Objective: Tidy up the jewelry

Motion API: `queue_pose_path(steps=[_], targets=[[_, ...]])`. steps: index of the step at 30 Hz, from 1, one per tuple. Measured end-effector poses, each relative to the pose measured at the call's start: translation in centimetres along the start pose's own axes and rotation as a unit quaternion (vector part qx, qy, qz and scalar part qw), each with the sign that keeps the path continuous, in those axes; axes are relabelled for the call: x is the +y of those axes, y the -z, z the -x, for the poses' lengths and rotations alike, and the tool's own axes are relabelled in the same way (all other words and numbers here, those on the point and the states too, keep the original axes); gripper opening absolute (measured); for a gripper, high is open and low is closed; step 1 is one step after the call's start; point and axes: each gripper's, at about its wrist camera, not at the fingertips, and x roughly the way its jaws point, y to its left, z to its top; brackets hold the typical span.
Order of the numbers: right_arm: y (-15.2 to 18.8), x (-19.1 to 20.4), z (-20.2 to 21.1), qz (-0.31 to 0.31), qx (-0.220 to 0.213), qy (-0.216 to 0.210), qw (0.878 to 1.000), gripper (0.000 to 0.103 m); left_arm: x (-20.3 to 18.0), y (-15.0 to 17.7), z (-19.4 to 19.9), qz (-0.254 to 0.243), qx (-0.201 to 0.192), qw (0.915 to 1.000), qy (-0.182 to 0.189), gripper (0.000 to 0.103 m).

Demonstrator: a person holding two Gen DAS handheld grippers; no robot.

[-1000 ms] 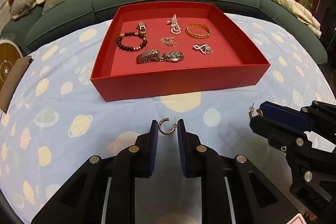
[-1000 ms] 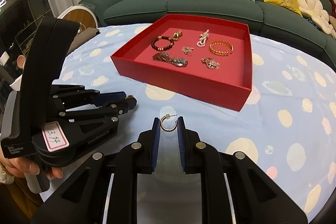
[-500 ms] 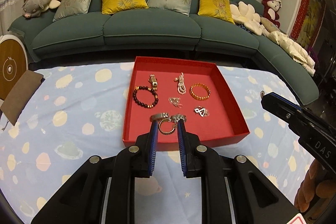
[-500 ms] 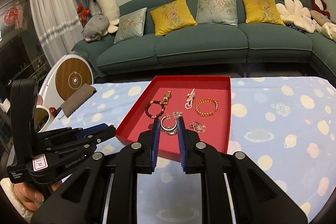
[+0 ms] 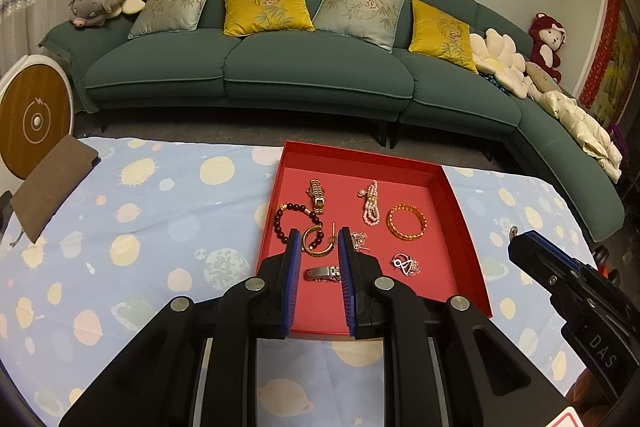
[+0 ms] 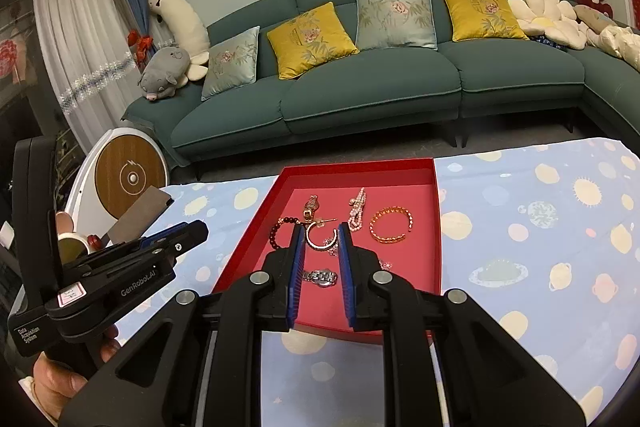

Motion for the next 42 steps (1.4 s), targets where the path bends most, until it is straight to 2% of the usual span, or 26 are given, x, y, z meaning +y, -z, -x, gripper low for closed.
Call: queue_pose_path(steps=[20,28,42], targets=[[-0.6,-1.1,-1.8,-0.016,0.005,0.019,1.000,0.016,-1.7,-1.8,-2.6,-0.008,-0.001,1.0000,-0.005,0.016],[-1.3,-1.9,-3.2,-0.012,0.011,0.025,1.000,0.016,-0.8,-3.2,-3.4,-0.004,-0.007,0.9999,-0.007,0.016],[-0.3,-3.5,-7.7,-0.016,0.050,0.041,0.998,0.016,-0.5,-2.0,-7.5,-0.005,0.042,0.9990,-0.013,0.016]])
